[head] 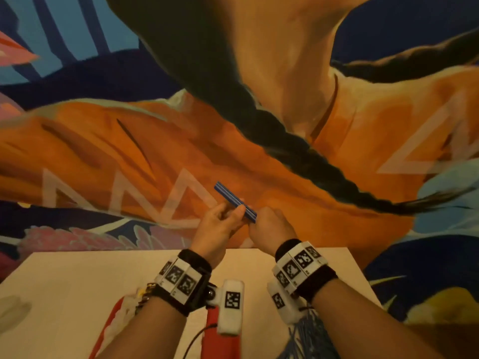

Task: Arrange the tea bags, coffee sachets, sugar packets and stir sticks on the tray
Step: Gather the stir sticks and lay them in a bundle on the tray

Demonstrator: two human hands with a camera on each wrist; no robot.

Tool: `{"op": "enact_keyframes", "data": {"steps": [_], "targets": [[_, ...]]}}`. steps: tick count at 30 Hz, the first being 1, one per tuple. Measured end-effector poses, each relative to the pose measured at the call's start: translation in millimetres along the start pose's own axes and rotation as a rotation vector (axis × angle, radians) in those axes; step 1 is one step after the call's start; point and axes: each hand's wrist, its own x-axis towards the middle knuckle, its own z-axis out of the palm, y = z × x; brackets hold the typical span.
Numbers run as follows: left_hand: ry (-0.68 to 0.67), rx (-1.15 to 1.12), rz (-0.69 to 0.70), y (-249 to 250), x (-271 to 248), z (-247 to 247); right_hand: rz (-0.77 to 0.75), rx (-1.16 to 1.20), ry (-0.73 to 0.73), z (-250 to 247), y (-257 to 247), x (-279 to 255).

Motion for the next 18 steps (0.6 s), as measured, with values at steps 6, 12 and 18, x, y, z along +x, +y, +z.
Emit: {"op": "enact_keyframes", "data": {"steps": [6,12,18], "targets": [[0.178,-0.117,-0.256,-80.2,-4.3,-9.9,0.14,-0.116,-0.145,80.9,43.0,-4.8],[0.311,-0.021,-0.543,-162.0,-12.3,-44.6,0.199,-0.052,-0.462,158.3,95.4,-27.7],[0.276,0.362,-0.841,-238.4,-12.3,-103.8,0.361,0.046,-0.711,212.6,156.3,-52.7]]}}
